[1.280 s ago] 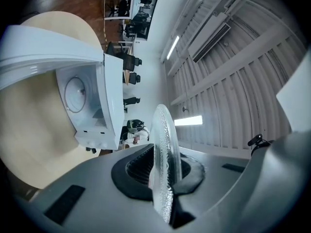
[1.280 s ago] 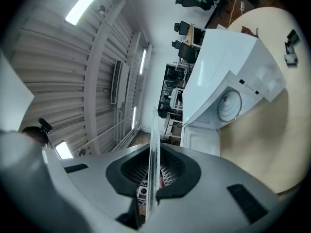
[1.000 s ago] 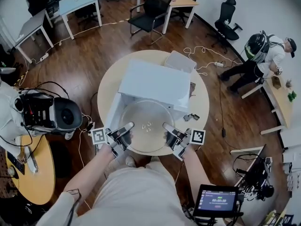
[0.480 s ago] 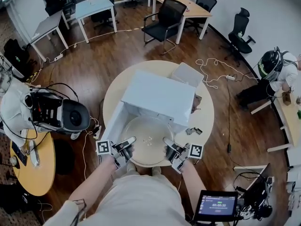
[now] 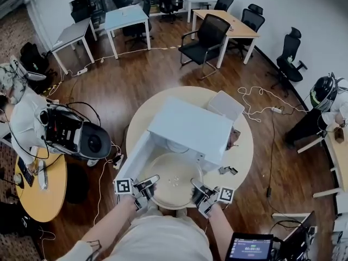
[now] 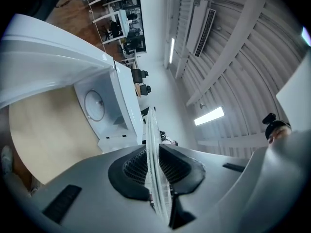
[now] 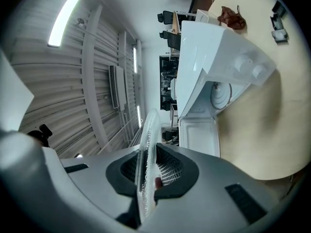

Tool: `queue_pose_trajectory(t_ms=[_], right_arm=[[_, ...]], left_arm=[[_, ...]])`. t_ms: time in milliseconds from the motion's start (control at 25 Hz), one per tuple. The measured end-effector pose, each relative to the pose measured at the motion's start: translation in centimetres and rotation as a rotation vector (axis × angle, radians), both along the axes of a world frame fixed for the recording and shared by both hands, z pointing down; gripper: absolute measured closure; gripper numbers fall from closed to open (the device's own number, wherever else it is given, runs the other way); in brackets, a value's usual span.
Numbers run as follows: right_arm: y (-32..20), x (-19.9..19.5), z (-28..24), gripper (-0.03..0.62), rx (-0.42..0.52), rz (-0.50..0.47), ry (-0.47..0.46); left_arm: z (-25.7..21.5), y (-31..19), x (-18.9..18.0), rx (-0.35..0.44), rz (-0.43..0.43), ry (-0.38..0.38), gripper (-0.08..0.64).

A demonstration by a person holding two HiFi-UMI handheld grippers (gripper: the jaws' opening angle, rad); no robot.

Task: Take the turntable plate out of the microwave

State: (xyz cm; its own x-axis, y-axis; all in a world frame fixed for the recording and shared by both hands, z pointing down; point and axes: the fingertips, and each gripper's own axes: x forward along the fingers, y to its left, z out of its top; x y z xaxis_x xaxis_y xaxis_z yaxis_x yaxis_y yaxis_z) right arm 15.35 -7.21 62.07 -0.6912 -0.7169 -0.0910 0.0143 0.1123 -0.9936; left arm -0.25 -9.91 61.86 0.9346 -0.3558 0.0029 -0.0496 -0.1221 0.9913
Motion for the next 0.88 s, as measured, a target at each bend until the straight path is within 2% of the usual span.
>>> queue_pose_trajectory(t_ms=[200, 560, 760, 880], right_arm=[[0.0, -0.3, 0.0, 0.565, 0.016, -0.03, 0.052], [0.2, -1.3, 0.8, 0.565, 0.015, -0.031, 0.049], [0.2, -1.9, 1.5, 0.565, -0.005, -0.02, 0.051], [-0.3, -2.1, 1.8, 0.565, -0.02, -0.004, 0.045]], left_arm=[[0.9, 0.5, -1.0, -0.026, 0.027, -0.048, 0.525], [1.5, 1.0, -1.3, -0.05, 0.054, -0.024, 0.523], [2.5, 0.8, -1.9, -0.064, 0.08, -0.044, 0.522], [2.7, 0.1, -2.2, -0.078, 0.076, -0.015, 0.523]])
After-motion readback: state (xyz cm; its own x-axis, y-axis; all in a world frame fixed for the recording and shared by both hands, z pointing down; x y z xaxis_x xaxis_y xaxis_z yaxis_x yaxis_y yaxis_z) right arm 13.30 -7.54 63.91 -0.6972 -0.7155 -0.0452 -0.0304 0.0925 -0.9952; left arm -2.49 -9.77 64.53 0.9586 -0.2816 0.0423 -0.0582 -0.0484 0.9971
